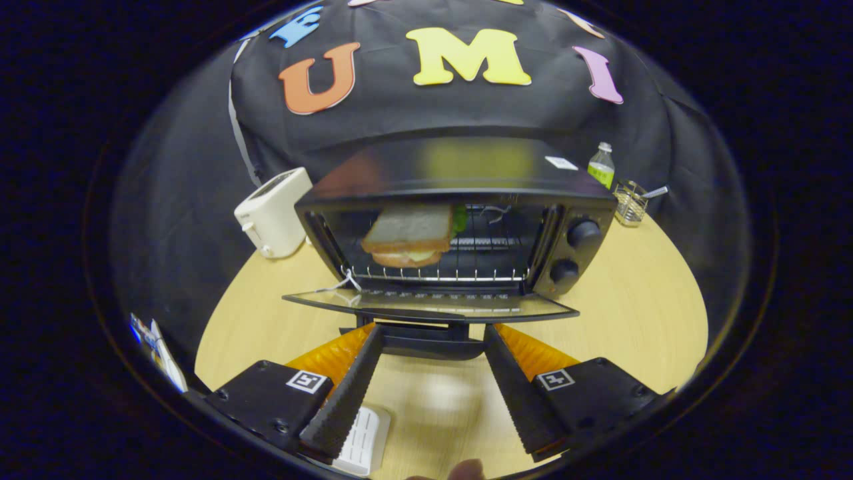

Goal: Open the toaster oven, put the food inside, and close the toaster oven door.

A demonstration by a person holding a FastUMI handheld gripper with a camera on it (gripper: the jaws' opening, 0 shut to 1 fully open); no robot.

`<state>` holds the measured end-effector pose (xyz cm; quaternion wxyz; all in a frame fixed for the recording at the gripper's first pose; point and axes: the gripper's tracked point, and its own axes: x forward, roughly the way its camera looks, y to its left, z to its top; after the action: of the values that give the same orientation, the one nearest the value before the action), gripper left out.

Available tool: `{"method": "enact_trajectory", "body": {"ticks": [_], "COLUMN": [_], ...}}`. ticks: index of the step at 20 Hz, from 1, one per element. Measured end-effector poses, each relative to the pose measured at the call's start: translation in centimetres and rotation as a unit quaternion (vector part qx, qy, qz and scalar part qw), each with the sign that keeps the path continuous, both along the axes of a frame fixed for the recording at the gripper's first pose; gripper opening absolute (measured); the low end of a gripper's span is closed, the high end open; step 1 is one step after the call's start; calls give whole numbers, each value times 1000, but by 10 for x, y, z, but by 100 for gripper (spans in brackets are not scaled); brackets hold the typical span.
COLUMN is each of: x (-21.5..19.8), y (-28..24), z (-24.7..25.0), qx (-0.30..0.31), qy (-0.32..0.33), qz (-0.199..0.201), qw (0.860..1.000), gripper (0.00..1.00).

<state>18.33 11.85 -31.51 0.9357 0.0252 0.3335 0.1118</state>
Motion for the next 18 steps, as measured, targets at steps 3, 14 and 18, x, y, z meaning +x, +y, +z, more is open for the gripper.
{"method": "enact_trajectory", "body": {"ticks": [3,14,18], "x": [27,12,-44], "y": [2,1,-16], "z": [24,150,210], "qx": [2,27,17], "qy": [-26,-149,-227], "qz": [-6,-39,-51], "qw": [1000,988,972], "gripper": [99,99,100]}}
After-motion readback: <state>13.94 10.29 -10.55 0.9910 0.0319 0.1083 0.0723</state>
